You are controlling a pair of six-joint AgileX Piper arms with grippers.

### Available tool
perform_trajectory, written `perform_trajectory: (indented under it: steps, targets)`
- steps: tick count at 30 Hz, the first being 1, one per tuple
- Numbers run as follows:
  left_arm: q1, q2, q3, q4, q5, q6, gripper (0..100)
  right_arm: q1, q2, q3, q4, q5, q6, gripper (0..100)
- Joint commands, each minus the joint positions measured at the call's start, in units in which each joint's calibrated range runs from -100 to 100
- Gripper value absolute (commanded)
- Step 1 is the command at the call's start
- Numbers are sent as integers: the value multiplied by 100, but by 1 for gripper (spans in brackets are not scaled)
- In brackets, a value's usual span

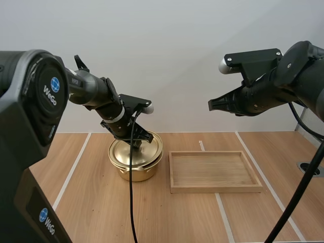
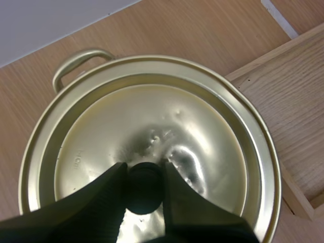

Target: Open the pot, put the grape inside, and close it

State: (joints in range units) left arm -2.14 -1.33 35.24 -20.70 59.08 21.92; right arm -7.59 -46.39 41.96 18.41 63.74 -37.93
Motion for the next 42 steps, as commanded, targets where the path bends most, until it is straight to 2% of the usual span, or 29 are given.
perform_trajectory:
  steps: [1,19,28,42]
  targets:
    - [-15,2,24,-44,-26,2,0,-23,-68,3,57,-163,-34,0]
    - [-15,2,24,38,238,2,0,-23,-68,3,142,-110,-34,0]
    - [-15,2,24,424,273,-211,0,-23,-68,3,194,-67,-34,0]
    - [-15,2,24,424,452,-221,0,-23,-68,3,243,-11,-34,0]
